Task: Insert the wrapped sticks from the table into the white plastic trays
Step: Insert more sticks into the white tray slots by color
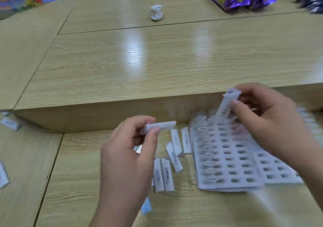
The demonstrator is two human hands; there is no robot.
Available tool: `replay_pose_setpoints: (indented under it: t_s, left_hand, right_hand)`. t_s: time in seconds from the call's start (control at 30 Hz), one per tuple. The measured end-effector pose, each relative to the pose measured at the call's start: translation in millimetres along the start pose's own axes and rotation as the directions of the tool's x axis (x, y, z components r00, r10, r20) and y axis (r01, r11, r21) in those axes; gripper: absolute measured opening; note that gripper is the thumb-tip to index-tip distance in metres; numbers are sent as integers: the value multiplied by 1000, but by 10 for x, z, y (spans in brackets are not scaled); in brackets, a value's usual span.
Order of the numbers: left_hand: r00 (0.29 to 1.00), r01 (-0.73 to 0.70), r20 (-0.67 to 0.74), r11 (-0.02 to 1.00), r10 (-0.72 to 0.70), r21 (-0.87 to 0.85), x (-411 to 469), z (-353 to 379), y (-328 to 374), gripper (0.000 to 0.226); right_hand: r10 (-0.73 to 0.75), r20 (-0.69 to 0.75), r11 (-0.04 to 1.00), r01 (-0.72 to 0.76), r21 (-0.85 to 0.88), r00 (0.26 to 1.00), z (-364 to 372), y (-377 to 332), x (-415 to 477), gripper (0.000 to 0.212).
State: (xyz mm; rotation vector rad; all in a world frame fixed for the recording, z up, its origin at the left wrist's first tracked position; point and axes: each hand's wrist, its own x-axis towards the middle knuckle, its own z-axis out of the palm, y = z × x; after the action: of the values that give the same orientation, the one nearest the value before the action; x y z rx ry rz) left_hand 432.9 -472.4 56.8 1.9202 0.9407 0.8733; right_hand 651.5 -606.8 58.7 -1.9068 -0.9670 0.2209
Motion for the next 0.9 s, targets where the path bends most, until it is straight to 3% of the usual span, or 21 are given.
replay_pose_setpoints:
  t_s: [0.17,0.3,0.4,0.57,0.9]
  left_hand:
    - [967,-193,170,981,187,20,9,542,296,23]
    - [927,-294,272,950,258,102,-2,853,312,30]
    - [910,-362,282,914,304,183,-17,994,237,27]
    - [903,-405,276,865,329,295,-48,1129,94,6]
    - [895,-435,245,847,372,305,-1,1178,8,14]
  right_hand:
    - [40,-107,993,-52,-109,993,-269,312,-183,26]
    - [12,-54,987,-20,-160,998,-148,369,-211,14]
    - [-27,5,964,27,-266,1000,-33,412,-178,12]
    - [5,90,964,19,-265,996,9,524,-150,14]
    - [11,96,954,18,-298,995,33,518,-110,15]
